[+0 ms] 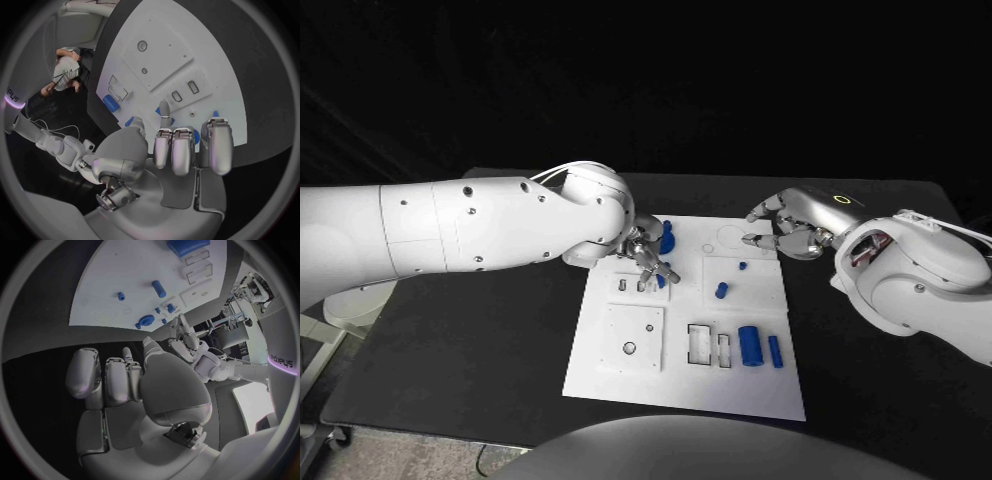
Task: Assemble the parts on the task board
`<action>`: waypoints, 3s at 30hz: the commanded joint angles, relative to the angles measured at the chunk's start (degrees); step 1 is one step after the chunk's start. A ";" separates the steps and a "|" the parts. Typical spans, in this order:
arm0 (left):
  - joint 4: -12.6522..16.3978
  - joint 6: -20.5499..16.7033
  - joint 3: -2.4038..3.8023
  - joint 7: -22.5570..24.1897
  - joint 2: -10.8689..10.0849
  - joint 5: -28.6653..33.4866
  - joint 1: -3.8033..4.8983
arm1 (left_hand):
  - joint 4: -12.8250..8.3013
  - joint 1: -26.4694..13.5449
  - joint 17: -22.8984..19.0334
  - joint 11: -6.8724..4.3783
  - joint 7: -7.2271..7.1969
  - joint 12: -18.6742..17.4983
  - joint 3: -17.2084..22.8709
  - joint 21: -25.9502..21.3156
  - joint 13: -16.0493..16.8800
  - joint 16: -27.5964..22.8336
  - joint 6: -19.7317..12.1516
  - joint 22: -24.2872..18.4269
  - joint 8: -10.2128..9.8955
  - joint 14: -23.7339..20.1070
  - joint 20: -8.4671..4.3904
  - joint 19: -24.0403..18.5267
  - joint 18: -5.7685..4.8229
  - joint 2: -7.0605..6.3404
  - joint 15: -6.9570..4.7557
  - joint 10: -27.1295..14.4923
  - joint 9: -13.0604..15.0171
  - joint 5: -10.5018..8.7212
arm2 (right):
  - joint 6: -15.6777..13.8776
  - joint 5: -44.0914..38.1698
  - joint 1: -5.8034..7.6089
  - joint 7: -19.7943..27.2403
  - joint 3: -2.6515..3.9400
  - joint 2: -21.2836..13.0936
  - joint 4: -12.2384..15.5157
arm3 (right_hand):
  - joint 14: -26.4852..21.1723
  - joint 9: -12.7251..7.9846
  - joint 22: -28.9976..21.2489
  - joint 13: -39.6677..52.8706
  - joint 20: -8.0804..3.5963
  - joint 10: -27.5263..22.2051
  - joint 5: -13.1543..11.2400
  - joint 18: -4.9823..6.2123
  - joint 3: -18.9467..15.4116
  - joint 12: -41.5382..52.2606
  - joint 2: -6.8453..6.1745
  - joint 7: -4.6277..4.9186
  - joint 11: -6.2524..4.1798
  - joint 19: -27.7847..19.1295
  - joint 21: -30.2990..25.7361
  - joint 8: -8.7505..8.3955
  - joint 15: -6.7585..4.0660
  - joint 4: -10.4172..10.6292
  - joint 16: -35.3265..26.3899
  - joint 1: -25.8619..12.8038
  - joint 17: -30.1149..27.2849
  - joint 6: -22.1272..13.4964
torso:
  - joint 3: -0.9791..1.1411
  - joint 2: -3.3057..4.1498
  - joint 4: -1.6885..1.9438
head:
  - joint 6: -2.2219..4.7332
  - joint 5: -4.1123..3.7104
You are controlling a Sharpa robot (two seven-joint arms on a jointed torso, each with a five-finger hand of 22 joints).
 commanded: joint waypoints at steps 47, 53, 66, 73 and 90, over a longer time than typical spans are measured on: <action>-5.63 -2.09 -0.02 0.50 4.29 -4.20 -3.08 | -6.46 3.32 15.07 -0.14 0.07 0.14 4.69 -1.27 15.09 0.14 3.74 4.39 -4.33 6.01 -0.26 -0.23 1.03 -1.01 0.04 5.99 -2.04 5.96 | 1.11 -0.17 -0.01 -0.83 0.01 -0.96 0.56 | 2.21 -0.17 6.62 -5.11 0.07 0.14 0.74 0.32 0.59 -0.26 0.39 -0.02 -0.05 -0.05 -0.53 -0.37 0.37 -0.18 -0.47 1.02 -0.17 0.27 | -0.03 0.02 0.04 | 0.01 -0.62; -5.81 -1.71 -0.02 0.54 4.53 -4.21 -3.29 | -7.51 3.91 15.07 -0.19 0.01 0.14 5.47 -1.43 15.09 0.14 3.97 4.34 -4.76 6.01 -0.29 -0.25 1.05 -1.50 0.00 5.99 -2.09 7.04 | 1.15 -0.17 -0.01 -0.84 0.01 -0.98 0.58 | 2.20 -0.27 6.65 -5.13 0.07 0.13 1.07 0.32 0.80 -0.27 0.33 -0.05 -0.08 -0.04 -0.55 -0.46 0.37 -0.31 -0.48 1.20 -0.22 0.21 | -0.04 0.02 0.02 | 0.01 -0.72; -5.96 -1.44 -0.02 0.64 4.81 -4.28 -3.39 | -9.61 5.31 15.07 -0.33 -0.16 0.14 7.35 -1.70 15.09 0.14 4.54 4.30 -5.55 6.01 -0.39 -0.25 1.08 -2.32 -0.11 5.99 -2.20 9.06 | 1.24 -0.09 -0.05 -0.69 0.00 -0.80 0.22 | 2.20 -0.43 6.66 -5.22 0.07 0.08 1.85 0.34 1.19 -0.35 0.20 -0.05 -0.10 -0.04 -0.69 -0.56 0.35 -0.49 -0.50 1.45 -0.28 0.24 | -0.04 0.01 0.01 | 0.01 -0.70; -5.89 -1.63 -0.02 0.76 4.83 -5.08 -3.41 | -11.25 6.44 15.07 -0.52 -0.39 0.14 9.00 -1.72 15.09 0.14 5.24 4.47 -6.02 6.01 -0.51 -0.15 1.06 -3.08 -0.26 5.99 -2.29 11.21 | 1.36 -0.01 -0.10 -0.61 0.00 -0.73 0.08 | 2.19 -0.59 6.67 -5.31 0.06 0.03 2.72 0.36 1.70 -0.42 0.10 -0.04 -0.10 -0.06 -0.87 -0.63 0.34 -0.75 -0.49 1.79 -0.34 0.32 | -0.04 0.02 0.01 | 0.01 -0.64; -5.30 -1.98 -0.01 0.97 4.06 -5.12 -3.43 | -16.92 9.33 15.07 -1.06 -0.94 0.14 18.06 -2.01 15.09 0.14 6.21 4.73 -7.39 6.01 -1.01 -0.03 1.06 -4.98 -0.75 5.99 -2.20 20.17 | 1.57 0.07 -0.13 -0.47 -0.01 -0.63 -0.13 | 2.17 -0.93 6.68 -5.58 0.04 -0.15 4.77 0.41 2.86 -0.66 -0.18 -0.03 -0.12 -0.10 -1.28 -0.78 0.32 -1.25 -0.53 2.37 -0.51 0.47 | -0.05 -0.01 0.04 | 0.01 -0.70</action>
